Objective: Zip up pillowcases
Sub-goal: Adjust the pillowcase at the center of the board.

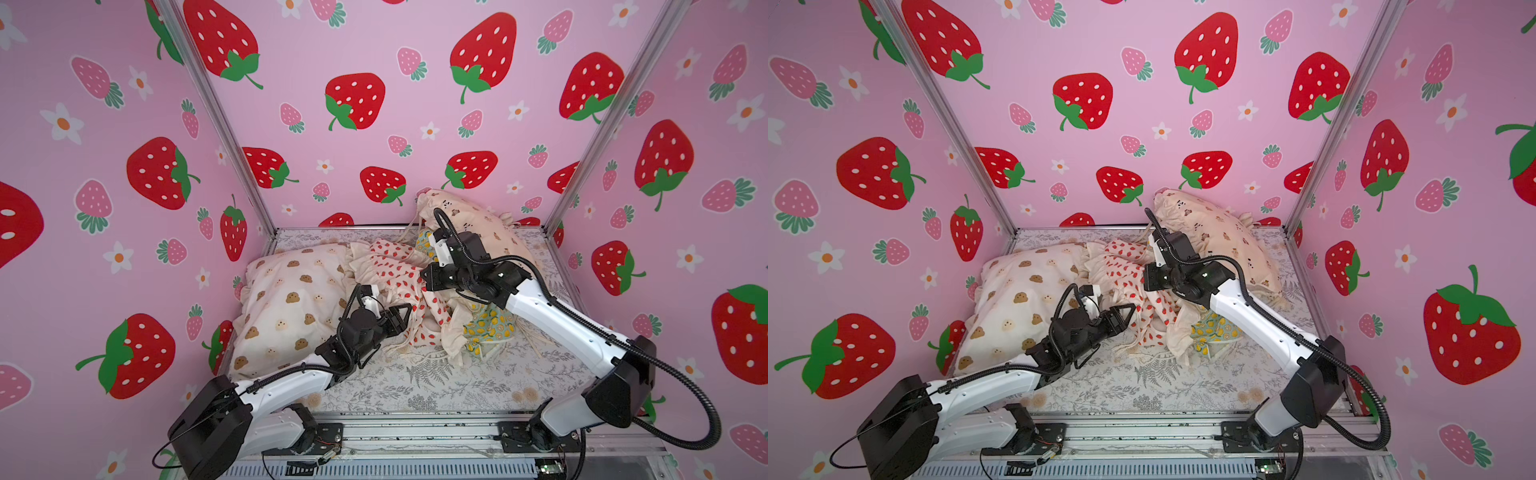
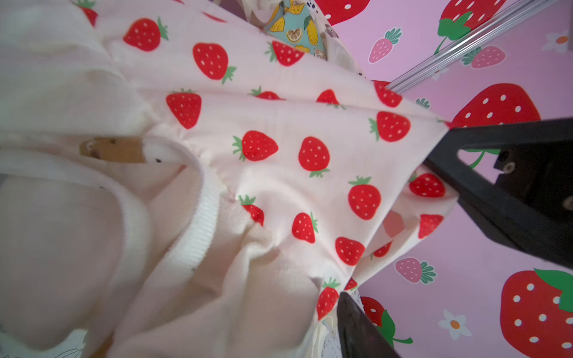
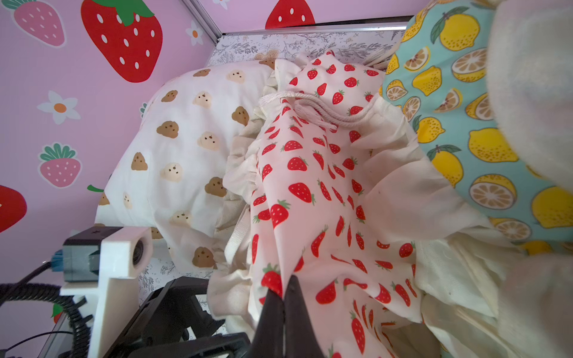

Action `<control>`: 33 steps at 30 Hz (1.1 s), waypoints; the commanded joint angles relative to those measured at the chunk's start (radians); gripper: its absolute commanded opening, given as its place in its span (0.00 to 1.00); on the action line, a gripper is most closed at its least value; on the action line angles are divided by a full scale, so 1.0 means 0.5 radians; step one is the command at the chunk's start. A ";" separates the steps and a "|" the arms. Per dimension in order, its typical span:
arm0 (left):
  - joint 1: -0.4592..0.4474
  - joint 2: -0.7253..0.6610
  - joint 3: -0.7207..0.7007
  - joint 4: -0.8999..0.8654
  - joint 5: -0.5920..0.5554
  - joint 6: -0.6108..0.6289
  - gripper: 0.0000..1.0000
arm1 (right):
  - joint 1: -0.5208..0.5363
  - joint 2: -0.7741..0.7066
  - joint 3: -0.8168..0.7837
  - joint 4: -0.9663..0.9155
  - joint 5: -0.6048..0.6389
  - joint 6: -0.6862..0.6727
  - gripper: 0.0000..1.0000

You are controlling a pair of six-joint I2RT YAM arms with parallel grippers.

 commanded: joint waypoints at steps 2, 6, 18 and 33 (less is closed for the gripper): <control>-0.007 0.029 0.119 0.072 -0.050 0.031 0.58 | -0.017 -0.056 -0.016 0.061 -0.007 0.038 0.00; -0.009 0.098 0.154 0.065 -0.054 0.011 0.52 | -0.023 -0.053 -0.021 0.070 -0.007 0.038 0.00; -0.006 0.257 0.250 0.034 -0.115 -0.054 0.30 | -0.025 -0.043 -0.087 0.111 -0.037 0.055 0.00; 0.003 -0.013 0.313 -0.319 -0.188 0.086 0.00 | -0.026 -0.060 -0.104 0.095 0.021 0.009 0.00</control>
